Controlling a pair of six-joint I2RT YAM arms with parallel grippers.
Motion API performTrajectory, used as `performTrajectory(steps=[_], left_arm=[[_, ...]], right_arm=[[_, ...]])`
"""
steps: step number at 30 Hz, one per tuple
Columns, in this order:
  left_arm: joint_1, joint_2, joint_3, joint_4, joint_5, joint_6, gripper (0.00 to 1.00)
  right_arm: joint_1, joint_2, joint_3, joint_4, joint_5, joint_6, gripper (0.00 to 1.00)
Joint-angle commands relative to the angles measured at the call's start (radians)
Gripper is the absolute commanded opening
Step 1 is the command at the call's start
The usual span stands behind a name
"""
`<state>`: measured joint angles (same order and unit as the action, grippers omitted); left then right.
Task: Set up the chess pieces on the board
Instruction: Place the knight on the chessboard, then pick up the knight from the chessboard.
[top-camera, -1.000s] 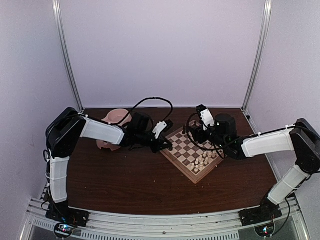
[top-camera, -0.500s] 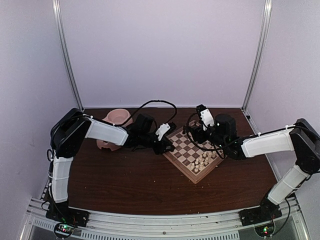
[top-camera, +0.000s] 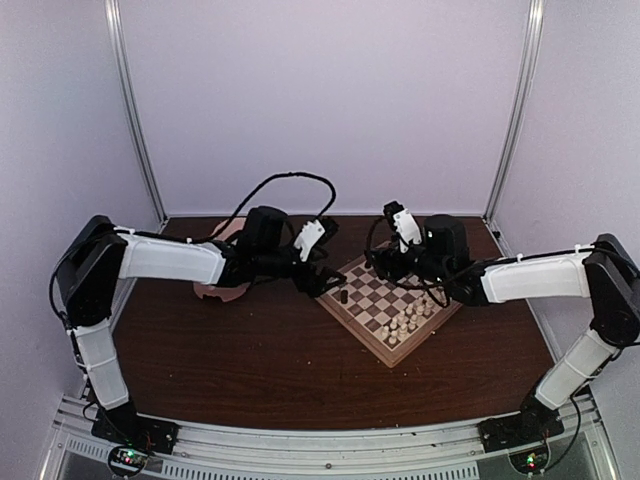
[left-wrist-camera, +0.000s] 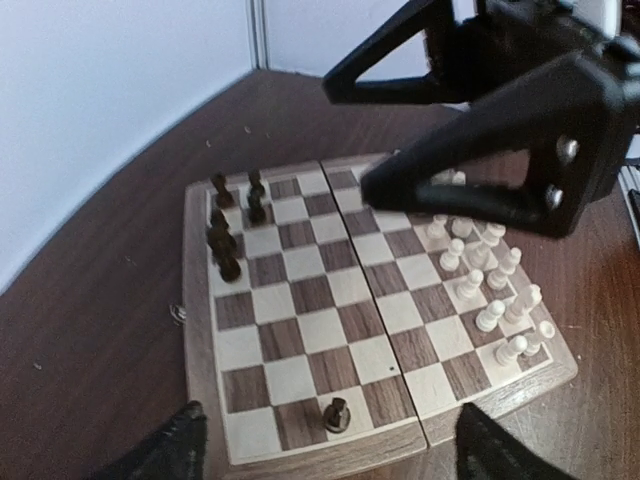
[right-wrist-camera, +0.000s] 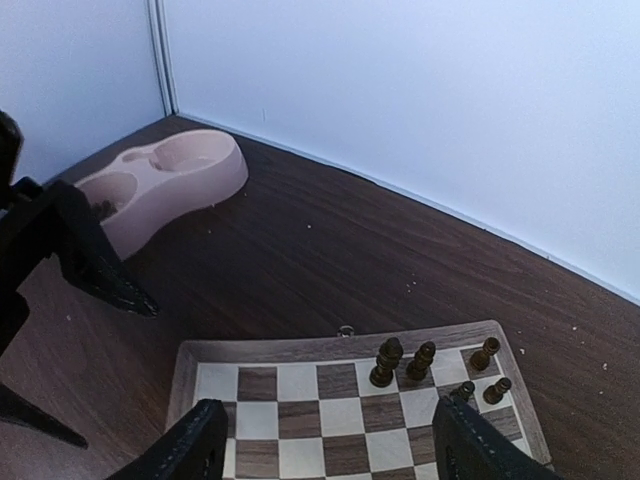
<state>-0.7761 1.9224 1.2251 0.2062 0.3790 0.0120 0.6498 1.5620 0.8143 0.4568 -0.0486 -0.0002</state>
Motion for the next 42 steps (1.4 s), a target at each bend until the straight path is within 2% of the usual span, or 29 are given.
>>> performTrajectory(steps=[1,6,8,9,12,14,15,20,26,32,42], left_arm=[[-0.003,-0.140,-0.026,-0.033,-0.102,0.018,0.97],[-0.002,-0.269,-0.102,-0.062,-0.239,-0.025,0.98],[-0.002,-0.311,-0.133,-0.077,-0.328,-0.076,0.98],[-0.001,-0.327,-0.142,-0.092,-0.358,-0.091,0.98],[0.000,-0.362,-0.137,-0.192,-0.468,-0.149,0.98],[0.005,-0.368,-0.117,-0.285,-0.519,-0.189,0.98],[0.009,-0.374,-0.115,-0.316,-0.514,-0.192,0.98],[0.016,-0.439,-0.204,-0.272,-0.554,-0.218,0.98],[0.060,-0.459,-0.218,-0.360,-0.541,-0.312,0.98],[0.063,-0.519,-0.309,-0.312,-0.548,-0.336,0.98],[0.065,-0.528,-0.347,-0.284,-0.529,-0.376,0.98]], right_arm=[[-0.004,0.011,0.150,-0.232,0.023,0.094,0.98],[-0.005,0.008,0.300,-0.583,0.132,0.175,1.00],[-0.005,-0.008,0.312,-0.648,0.117,0.159,1.00],[-0.004,-0.021,0.305,-0.659,0.090,0.153,1.00],[-0.006,-0.029,0.310,-0.705,-0.118,0.107,0.97],[-0.002,0.012,0.383,-0.810,-0.187,0.128,0.83],[0.002,0.037,0.421,-0.856,-0.217,0.134,0.77],[0.062,0.120,0.517,-0.943,-0.211,0.146,0.69],[0.123,0.272,0.683,-1.076,-0.153,0.125,0.53],[0.149,0.399,0.803,-1.172,-0.093,0.088,0.49],[0.151,0.483,0.879,-1.211,-0.012,0.072,0.46]])
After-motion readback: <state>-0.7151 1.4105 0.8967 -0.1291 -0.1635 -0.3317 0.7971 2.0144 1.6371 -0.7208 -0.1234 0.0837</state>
